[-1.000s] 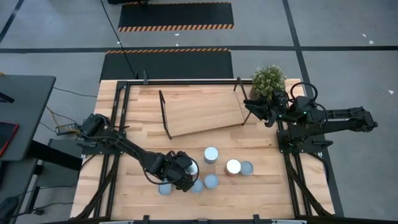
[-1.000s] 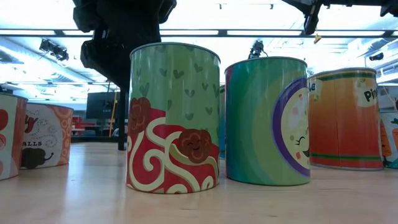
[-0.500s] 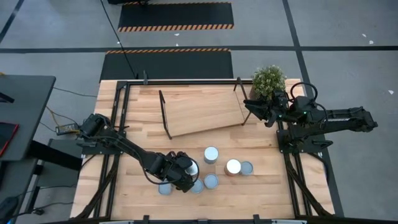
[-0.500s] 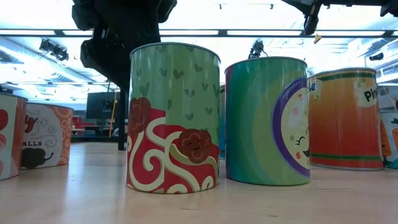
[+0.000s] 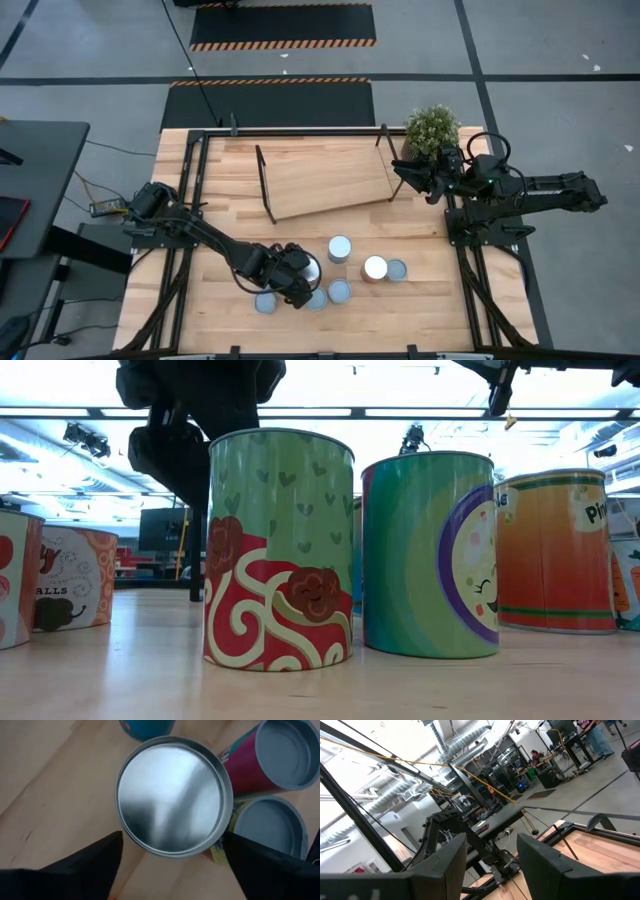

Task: Pick and place cans onto a shelf
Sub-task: Put the canned tomatoes on the shelf

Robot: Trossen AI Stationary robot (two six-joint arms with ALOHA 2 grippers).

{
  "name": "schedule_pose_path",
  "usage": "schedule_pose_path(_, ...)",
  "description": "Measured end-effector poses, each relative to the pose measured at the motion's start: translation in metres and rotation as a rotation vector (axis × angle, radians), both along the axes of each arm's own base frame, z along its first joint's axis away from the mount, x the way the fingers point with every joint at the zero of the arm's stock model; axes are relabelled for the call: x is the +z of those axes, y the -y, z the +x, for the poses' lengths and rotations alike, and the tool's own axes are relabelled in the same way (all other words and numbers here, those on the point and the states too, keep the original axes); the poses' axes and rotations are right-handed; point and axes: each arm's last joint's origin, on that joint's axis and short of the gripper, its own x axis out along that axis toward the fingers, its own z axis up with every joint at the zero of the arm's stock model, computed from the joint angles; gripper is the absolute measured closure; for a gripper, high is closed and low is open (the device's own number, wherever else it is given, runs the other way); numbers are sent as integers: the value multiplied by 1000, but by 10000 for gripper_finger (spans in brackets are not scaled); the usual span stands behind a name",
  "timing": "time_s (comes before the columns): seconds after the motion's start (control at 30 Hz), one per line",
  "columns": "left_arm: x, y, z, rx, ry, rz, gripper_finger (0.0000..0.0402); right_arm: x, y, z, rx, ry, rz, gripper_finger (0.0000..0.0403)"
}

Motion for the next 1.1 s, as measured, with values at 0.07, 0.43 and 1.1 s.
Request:
schedule_pose_path(0.07,0,0,0,1,0,1,14,0,0,0,1,0,0,222)
schedule_pose_path(0.43,0,-2,1,-22,19,70,11,0,0,0,1,0,0,222)
schedule_pose_path(1.1,1,-12,5,-10,34,140,12,0,0,0,0,0,0,222)
